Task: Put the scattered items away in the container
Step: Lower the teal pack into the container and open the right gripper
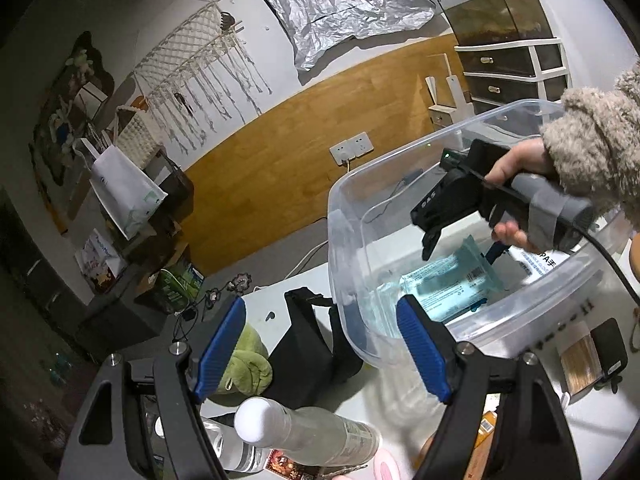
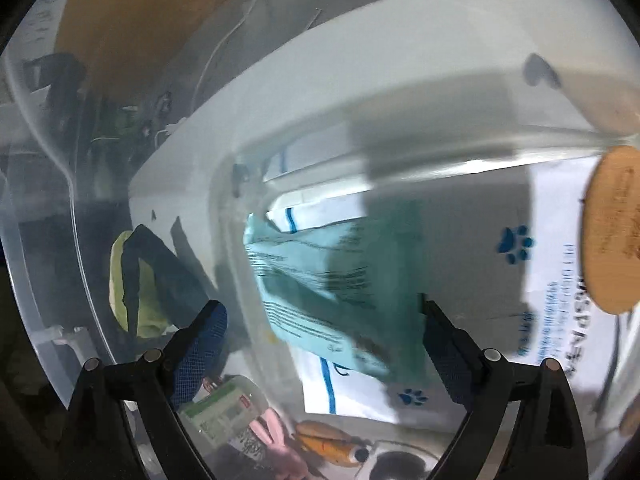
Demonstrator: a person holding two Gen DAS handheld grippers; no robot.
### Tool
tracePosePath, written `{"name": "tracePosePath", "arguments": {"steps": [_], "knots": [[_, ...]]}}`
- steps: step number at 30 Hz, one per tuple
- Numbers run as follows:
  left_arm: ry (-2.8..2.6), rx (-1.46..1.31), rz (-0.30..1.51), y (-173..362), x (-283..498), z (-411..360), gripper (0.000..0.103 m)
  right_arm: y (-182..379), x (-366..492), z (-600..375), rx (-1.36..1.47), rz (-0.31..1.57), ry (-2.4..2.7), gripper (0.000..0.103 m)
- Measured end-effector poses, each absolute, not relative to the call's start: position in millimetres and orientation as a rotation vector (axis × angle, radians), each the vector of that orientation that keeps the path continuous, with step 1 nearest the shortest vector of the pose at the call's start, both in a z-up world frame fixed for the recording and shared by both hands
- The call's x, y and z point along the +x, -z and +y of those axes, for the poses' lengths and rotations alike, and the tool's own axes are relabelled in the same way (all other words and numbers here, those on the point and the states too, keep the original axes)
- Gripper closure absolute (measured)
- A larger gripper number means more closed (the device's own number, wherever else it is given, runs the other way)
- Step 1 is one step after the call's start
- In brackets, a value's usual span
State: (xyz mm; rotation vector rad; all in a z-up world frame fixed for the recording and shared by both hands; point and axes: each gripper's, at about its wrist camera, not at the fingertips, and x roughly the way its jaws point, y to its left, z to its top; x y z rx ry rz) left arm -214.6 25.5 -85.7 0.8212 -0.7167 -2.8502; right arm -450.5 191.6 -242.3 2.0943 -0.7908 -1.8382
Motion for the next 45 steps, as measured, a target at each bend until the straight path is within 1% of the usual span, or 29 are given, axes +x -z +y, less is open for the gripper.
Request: {"name": "tracePosePath", "arguments": {"steps": [7, 13, 18, 21, 25, 29, 33, 37, 39, 42, 45], "knots": [[2.86, 0.821, -0.694, 84, -213, 24, 0.024, 236, -448, 212, 2.165, -0.86, 1.793, 0.008], [2.863, 0.821, -0.685, 83, -213, 24, 0.024, 250, -440, 184, 2.176, -0.868, 1.736, 0.008], [2.859, 0.827, -0.68, 84, -213, 23, 0.024, 261, -444, 158, 2.126, -0.962, 1.673, 0.008], [2.852, 0.832, -0.679, 84, -213, 21, 0.024, 259, -449, 143, 2.07, -0.961, 1.674, 0.008], [2.846, 0.826, -0.689, 84, -210, 19, 0.024, 252, -447, 142, 2.078, -0.926, 1.669, 0.008], [2.852, 0.828, -0.675, 84, -209, 17, 0.024, 241, -441, 158, 2.121, -0.798, 1.782, 0.008], [2.869, 0.837, -0.652, 85, -213, 18, 0.024, 248, -442, 169, 2.161, -0.77, 1.811, 0.008], [2.881, 0.829, -0.669, 85, -215, 22, 0.024, 262, -447, 159, 2.176, -0.725, 1.8, 0.008], [2.882, 0.824, -0.674, 85, -215, 23, 0.024, 267, -451, 153, 2.158, -0.74, 1.774, 0.008], [2.878, 0.825, -0.663, 84, -217, 20, 0.024, 271, -454, 147, 2.109, -0.82, 1.755, 0.006], [2.874, 0.829, -0.65, 85, -217, 18, 0.024, 270, -456, 153, 2.103, -0.843, 1.754, 0.006]]}}
